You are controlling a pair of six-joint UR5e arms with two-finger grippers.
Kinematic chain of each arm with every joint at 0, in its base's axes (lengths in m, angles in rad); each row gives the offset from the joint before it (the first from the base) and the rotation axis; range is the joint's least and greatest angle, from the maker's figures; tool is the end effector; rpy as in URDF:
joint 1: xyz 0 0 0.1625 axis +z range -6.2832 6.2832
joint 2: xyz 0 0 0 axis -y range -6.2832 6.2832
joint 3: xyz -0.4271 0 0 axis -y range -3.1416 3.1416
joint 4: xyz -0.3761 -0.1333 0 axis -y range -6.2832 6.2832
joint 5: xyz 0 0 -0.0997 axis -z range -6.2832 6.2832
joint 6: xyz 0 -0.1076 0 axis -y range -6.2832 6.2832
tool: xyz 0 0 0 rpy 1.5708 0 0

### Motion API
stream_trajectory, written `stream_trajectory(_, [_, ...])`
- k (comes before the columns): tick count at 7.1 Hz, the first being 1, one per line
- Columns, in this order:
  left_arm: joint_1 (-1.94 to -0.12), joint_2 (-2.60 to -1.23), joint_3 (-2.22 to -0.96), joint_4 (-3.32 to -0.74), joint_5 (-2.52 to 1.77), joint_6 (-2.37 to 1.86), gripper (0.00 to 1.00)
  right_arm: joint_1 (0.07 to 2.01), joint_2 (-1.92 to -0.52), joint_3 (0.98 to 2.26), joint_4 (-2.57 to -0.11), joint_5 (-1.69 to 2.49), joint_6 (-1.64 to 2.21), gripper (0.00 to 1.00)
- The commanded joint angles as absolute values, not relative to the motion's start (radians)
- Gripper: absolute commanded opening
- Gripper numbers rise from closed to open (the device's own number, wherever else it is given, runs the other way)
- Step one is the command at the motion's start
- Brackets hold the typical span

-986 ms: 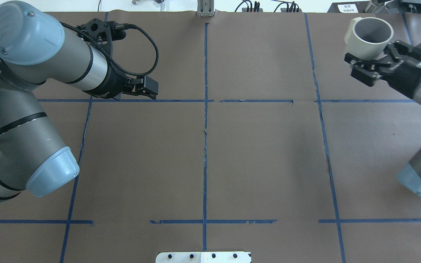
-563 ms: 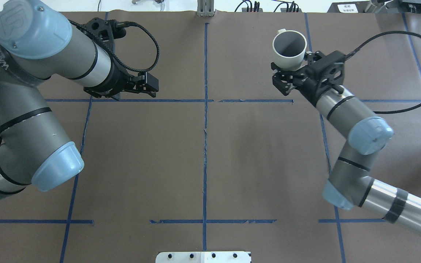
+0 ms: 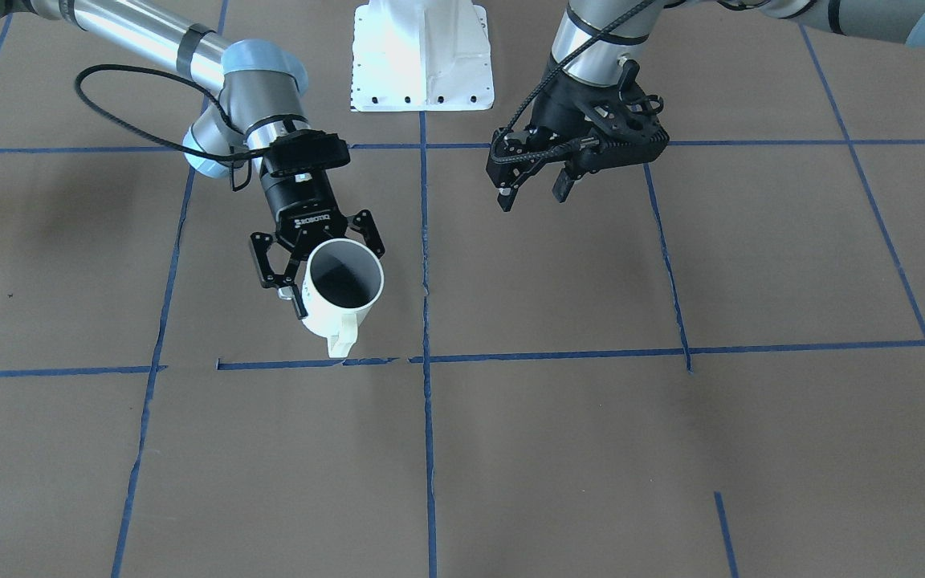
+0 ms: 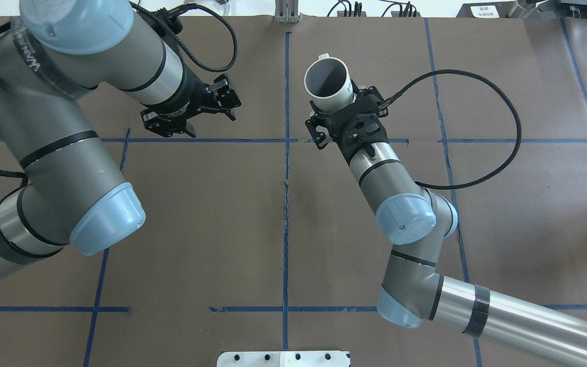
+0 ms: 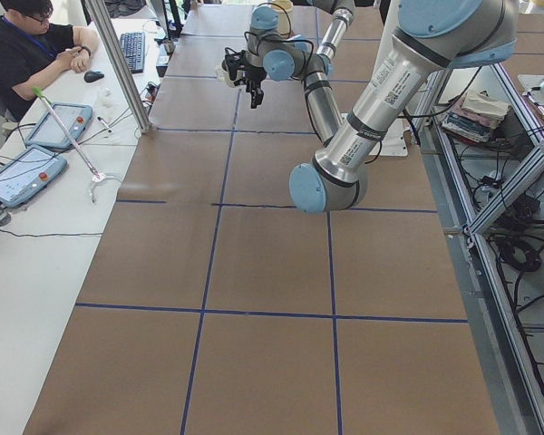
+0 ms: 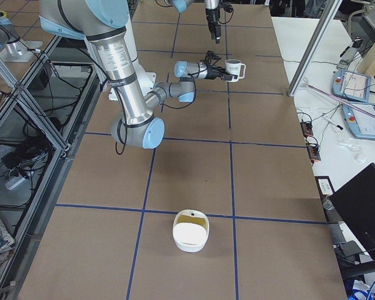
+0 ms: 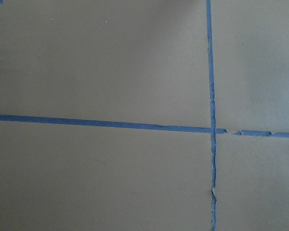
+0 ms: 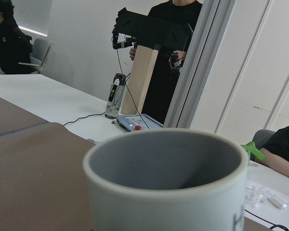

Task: Left arm hands cup to right arm to dump lemon

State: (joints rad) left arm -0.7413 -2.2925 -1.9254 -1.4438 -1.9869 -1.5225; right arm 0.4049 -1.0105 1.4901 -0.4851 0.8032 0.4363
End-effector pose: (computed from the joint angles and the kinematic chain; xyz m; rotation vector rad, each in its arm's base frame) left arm 0.3810 -0.4705 0.1283 0.0051 1.0181 -0.4354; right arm -0.5050 -0.4428 0.2515 1.4337 -0.6323 0.0269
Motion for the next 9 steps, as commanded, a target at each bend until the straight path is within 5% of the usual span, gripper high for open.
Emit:
stream_trajectory(1, [-0.742,-2.354,-1.893,-1.442,-2.019,-1.626,0.71,0.338,-0.934,1.454,-0.534,0.714,0.446,0.25])
stream_trajectory(9, [-0.75,-2.356,-1.891,-1.46,-2.042,-1.644,0.63,0.267,-0.937,1.499,-0.436,0.864,0.442,0.27])
